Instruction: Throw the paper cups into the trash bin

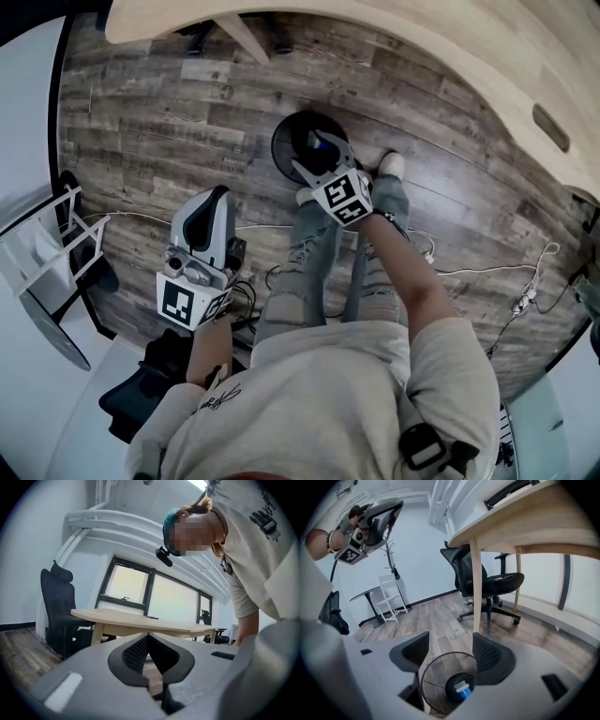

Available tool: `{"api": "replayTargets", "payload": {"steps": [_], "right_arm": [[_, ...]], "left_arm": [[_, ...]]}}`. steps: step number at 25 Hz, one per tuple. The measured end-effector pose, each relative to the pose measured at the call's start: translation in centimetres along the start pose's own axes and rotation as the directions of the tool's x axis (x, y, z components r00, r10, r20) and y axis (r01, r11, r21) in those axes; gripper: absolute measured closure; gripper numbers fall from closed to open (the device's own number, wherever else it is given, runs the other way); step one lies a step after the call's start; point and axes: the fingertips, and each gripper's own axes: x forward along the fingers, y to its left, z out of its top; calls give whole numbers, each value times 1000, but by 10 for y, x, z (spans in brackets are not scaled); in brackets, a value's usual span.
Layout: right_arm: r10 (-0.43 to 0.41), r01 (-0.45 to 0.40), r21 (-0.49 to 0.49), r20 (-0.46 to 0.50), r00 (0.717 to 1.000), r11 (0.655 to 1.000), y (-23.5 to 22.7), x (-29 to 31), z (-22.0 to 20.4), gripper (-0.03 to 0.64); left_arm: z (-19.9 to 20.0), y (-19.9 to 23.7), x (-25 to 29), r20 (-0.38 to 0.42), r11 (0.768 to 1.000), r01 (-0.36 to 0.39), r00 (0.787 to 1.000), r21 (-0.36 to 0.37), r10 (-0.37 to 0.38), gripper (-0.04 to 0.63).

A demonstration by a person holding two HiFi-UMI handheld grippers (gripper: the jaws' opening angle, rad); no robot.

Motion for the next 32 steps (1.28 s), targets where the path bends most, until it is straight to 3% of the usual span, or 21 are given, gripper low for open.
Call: {"api": "replayTargets", "payload": {"steps": [8,15,25,32], "right_arm": [[7,-12,33,151,989,999,8,-51,88,339],[3,-9,20,290,957,1000,20,-113,173,339],[-5,4,3,395,919,1000,32,-202,275,342],[-18,31,-22,452,892,999,40,-258,336,417]], "left_arm": [[30,-2,1,23,1000,-25,999,6,24,594],[51,-8,1,39,1000,-29,999,5,28,594],[105,-35,6,47,999,4,999,39,-6,594],[144,-59,3,56,998,25,998,59,-28,594]]}}
